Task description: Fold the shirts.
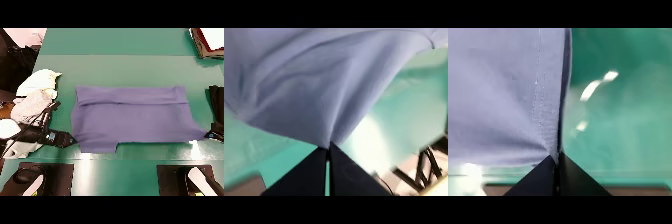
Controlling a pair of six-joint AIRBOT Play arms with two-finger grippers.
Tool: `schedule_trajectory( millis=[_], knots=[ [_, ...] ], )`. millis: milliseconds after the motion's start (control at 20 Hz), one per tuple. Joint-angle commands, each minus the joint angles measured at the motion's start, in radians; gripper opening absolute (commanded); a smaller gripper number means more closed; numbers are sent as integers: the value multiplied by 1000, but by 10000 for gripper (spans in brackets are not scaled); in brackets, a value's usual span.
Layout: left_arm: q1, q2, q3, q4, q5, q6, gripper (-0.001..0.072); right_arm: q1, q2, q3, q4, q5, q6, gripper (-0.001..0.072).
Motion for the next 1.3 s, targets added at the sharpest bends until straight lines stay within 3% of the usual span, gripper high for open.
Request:
schedule_trajectory(
  millis=[0, 200, 350, 550, 800, 1050, 1250],
  knots=[
    [0, 124, 9, -27, -131, -81, 29, 10, 102, 11, -73, 31, 49, 15],
    [0, 37, 97, -9, 61, -30, 29, 143, 63, 62, -24, -50, 54, 15],
    [0, -148, 169, -6, 177, 65, 30, 261, -65, 163, -25, -110, 65, 15],
    [1, -381, 304, 18, 381, 93, 30, 324, -259, 322, -24, -148, 96, 15],
    [3, -590, 453, 17, 494, 100, 30, 368, -456, 494, -24, -145, 110, 16],
    [3, -688, 489, 17, 570, 99, 31, 410, -615, 624, -21, -146, 128, 18],
    [3, -691, 489, 15, 632, 93, 35, 380, -697, 687, 186, -204, 132, 20]
  ],
)
